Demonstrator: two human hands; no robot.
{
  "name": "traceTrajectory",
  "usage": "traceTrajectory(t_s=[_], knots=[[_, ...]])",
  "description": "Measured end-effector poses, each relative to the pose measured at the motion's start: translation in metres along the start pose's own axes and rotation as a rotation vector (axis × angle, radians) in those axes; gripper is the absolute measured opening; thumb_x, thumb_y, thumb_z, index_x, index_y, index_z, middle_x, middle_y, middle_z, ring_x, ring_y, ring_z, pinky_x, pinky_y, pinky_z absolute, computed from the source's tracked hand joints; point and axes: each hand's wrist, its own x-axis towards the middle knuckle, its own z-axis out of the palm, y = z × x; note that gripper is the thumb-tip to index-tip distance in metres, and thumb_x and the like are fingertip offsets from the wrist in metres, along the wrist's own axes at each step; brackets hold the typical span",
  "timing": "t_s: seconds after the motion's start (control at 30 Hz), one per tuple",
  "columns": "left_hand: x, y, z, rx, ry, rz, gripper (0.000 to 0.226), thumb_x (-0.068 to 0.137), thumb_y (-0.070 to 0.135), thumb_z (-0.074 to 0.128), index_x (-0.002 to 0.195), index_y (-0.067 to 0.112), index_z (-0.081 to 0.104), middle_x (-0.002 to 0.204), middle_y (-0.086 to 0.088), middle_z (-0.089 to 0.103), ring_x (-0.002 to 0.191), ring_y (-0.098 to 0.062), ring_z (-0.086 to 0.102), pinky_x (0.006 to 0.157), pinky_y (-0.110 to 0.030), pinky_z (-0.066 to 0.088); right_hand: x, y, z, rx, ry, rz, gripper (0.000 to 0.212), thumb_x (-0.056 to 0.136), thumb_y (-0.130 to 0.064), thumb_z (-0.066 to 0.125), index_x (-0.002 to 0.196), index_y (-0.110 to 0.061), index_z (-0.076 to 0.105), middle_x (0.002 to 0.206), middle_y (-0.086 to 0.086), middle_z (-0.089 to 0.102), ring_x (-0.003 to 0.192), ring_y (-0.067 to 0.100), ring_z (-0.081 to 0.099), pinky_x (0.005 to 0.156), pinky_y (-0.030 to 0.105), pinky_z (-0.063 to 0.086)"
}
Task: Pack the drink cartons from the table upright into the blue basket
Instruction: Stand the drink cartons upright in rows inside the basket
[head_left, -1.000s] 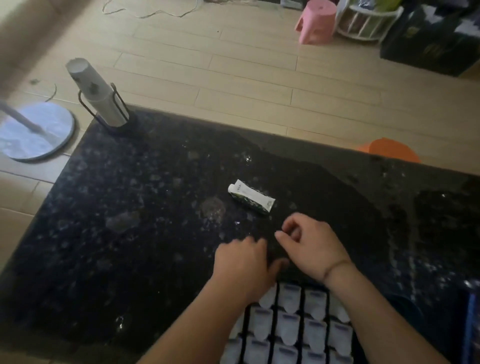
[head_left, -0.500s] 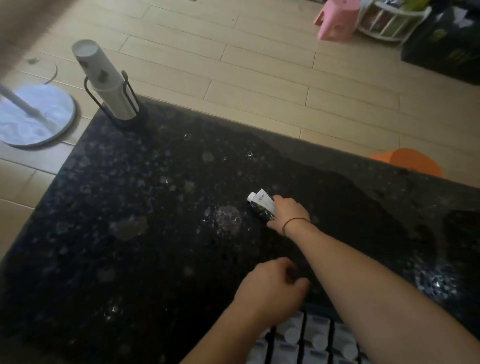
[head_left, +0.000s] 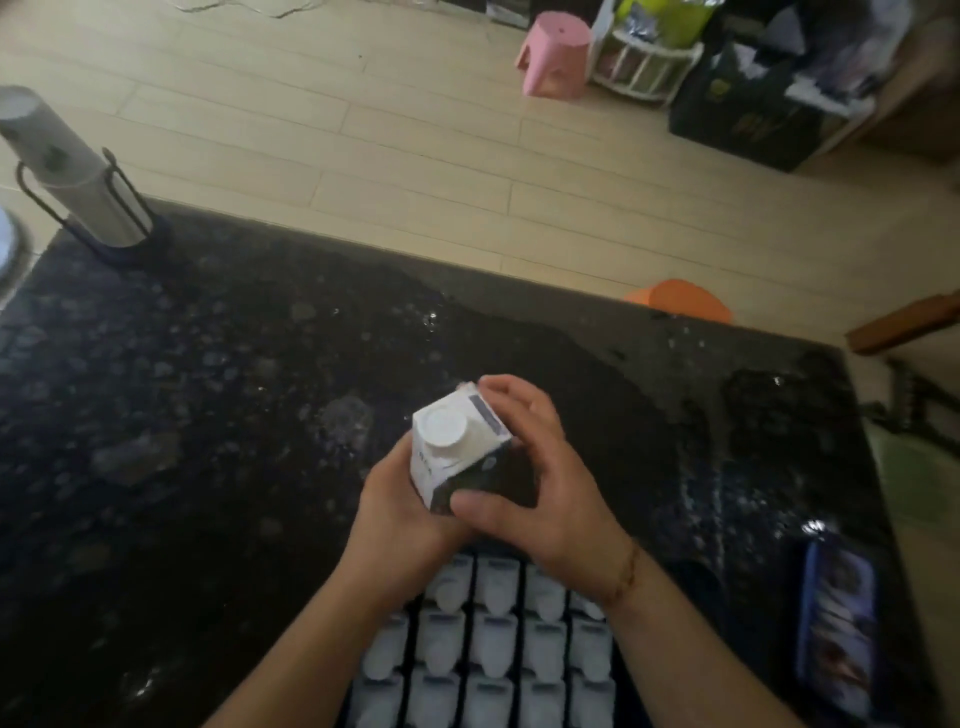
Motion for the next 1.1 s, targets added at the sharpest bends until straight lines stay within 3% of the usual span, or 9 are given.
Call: traceTrajectory(t_s=[0.1,0.2,0.3,0.4,0.47,0.57,0.73,0.9,1.1], knots=[[-0.023,-0.005,0.03,0.365,0.216,-0.014,0.042,0.065,0.036,0.074,0.104,0.036,0.06,0.096,0.011,0.071,0.088,-0.012,0.068,0.074,-0.037,0.057,-0.043,-0.007,-0.004,-0.175,0.251,-0.015,0.07,0.069,-0.058,0.067,0.13,-0.028,0.049,0.126,-0.01,0.041,0.12,0.001,0.045,0.094,0.013,0.041],[-0.047,-0.018,0.057,0.794,0.271,0.212,0.048,0.062,0.036,0.067,0.109,0.032,0.053,0.102,0.011,0.063,0.089,-0.015,0.057,0.072,-0.032,0.048,-0.089,0.003,-0.009,-0.23,0.438,0.059,0.059,0.071,-0.063,0.063,0.122,-0.035,0.05,0.119,-0.014,0.051,0.109,-0.002,0.052,0.088,0.016,0.048],[-0.074,-0.035,0.077,0.786,0.045,0.289,0.064,0.067,0.039,0.07,0.126,0.032,0.047,0.116,0.009,0.058,0.099,-0.014,0.052,0.081,-0.03,0.047,-0.142,0.018,-0.02,-0.176,0.522,0.181,0.049,0.067,-0.065,0.065,0.11,-0.048,0.049,0.112,-0.025,0.057,0.105,-0.008,0.055,0.084,0.013,0.049],[-0.098,-0.063,0.07,0.894,-0.298,0.273,0.081,0.076,0.046,0.07,0.146,0.035,0.03,0.139,0.009,0.047,0.123,-0.014,0.046,0.098,-0.035,0.046,-0.196,0.032,-0.028,-0.323,0.577,0.18,0.054,0.063,-0.066,0.068,0.108,-0.037,0.058,0.103,-0.023,0.06,0.098,-0.012,0.055,0.078,0.001,0.042],[-0.105,-0.082,0.06,1.114,-0.44,0.281,0.078,0.076,0.049,0.07,0.144,0.035,0.035,0.147,0.008,0.041,0.133,-0.02,0.039,0.105,-0.047,0.041,-0.224,0.041,-0.026,-0.417,0.545,0.177,0.058,0.063,-0.06,0.075,0.109,-0.027,0.062,0.099,-0.019,0.06,0.097,-0.011,0.054,0.079,-0.001,0.039],[-0.112,-0.096,0.052,1.399,-0.589,0.198,0.071,0.075,0.058,0.067,0.139,0.043,0.039,0.156,0.002,0.029,0.141,-0.034,0.027,0.11,-0.064,0.023,-0.246,0.055,-0.019,-0.53,0.342,0.255,0.058,0.06,-0.051,0.081,0.111,-0.031,0.06,0.103,-0.026,0.051,0.092,-0.008,0.051,0.077,-0.003,0.037],[-0.128,-0.112,0.063,1.548,-0.762,0.153,0.062,0.092,0.055,0.048,0.146,0.05,0.017,0.162,0.001,-0.011,0.147,-0.034,-0.011,0.108,-0.065,-0.016,-0.241,0.056,-0.015,-0.673,-0.076,0.378,0.054,0.076,-0.057,0.063,0.123,-0.039,0.041,0.113,-0.027,0.028,0.096,0.001,0.047,0.084,0.013,0.04],[-0.137,-0.113,0.078,1.577,-0.728,0.063,0.06,0.095,0.059,0.035,0.146,0.049,0.007,0.16,0.0,-0.023,0.145,-0.035,-0.021,0.108,-0.068,-0.014,-0.248,0.05,-0.02,-0.741,-0.163,0.398,0.053,0.075,-0.059,0.059,0.121,-0.042,0.037,0.117,-0.025,0.031,0.093,0.003,0.051,0.079,0.018,0.045],[-0.142,-0.121,0.096,1.557,-0.785,0.227,0.064,0.097,0.043,0.043,0.147,0.046,0.003,0.16,-0.001,-0.023,0.144,-0.034,-0.024,0.106,-0.066,-0.022,-0.255,0.084,-0.014,-0.722,-0.147,0.492,0.054,0.079,-0.042,0.066,0.127,-0.036,0.042,0.117,-0.019,0.025,0.089,0.003,0.049,0.079,0.017,0.046]])
